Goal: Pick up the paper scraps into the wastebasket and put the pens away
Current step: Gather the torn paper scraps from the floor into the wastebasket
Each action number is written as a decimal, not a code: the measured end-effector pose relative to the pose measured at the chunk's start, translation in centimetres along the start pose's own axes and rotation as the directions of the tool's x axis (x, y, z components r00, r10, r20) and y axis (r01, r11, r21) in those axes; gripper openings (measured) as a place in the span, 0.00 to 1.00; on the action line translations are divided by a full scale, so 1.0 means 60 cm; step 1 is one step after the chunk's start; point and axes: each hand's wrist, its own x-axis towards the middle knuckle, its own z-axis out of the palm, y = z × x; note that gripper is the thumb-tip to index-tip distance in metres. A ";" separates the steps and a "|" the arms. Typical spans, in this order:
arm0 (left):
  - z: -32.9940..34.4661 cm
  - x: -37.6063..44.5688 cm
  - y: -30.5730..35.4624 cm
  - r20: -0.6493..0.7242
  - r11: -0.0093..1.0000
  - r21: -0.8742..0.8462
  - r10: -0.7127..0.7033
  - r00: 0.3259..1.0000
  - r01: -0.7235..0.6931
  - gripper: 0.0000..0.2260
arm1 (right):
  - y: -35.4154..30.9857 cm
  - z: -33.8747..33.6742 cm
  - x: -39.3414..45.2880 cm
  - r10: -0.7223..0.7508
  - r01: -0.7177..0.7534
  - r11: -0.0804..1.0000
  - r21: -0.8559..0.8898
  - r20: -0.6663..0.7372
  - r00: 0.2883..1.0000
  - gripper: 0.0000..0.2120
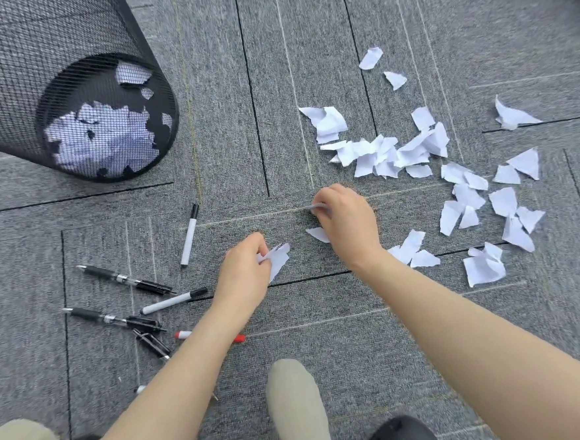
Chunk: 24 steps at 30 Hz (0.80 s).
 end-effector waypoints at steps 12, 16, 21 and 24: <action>-0.005 0.002 -0.013 0.033 0.998 -0.043 -0.033 0.999 0.034 0.14 | -0.013 -0.048 -0.020 0.335 -0.449 0.848 0.282 0.371 0.866 0.12; -0.028 0.006 0.002 0.049 0.998 -0.054 -0.010 0.999 0.012 0.15 | -0.012 -0.022 -0.060 0.315 -0.357 0.923 0.143 0.251 0.915 0.13; -0.131 0.020 0.082 0.014 0.967 -0.221 0.137 0.991 -0.130 0.15 | -0.011 -0.010 -0.056 0.312 -0.341 0.936 0.085 0.245 0.918 0.04; -0.210 0.016 0.138 -0.105 0.927 -0.288 0.219 0.970 -0.241 0.14 | -0.015 -0.021 -0.045 0.319 -0.362 0.928 0.089 0.312 0.895 0.06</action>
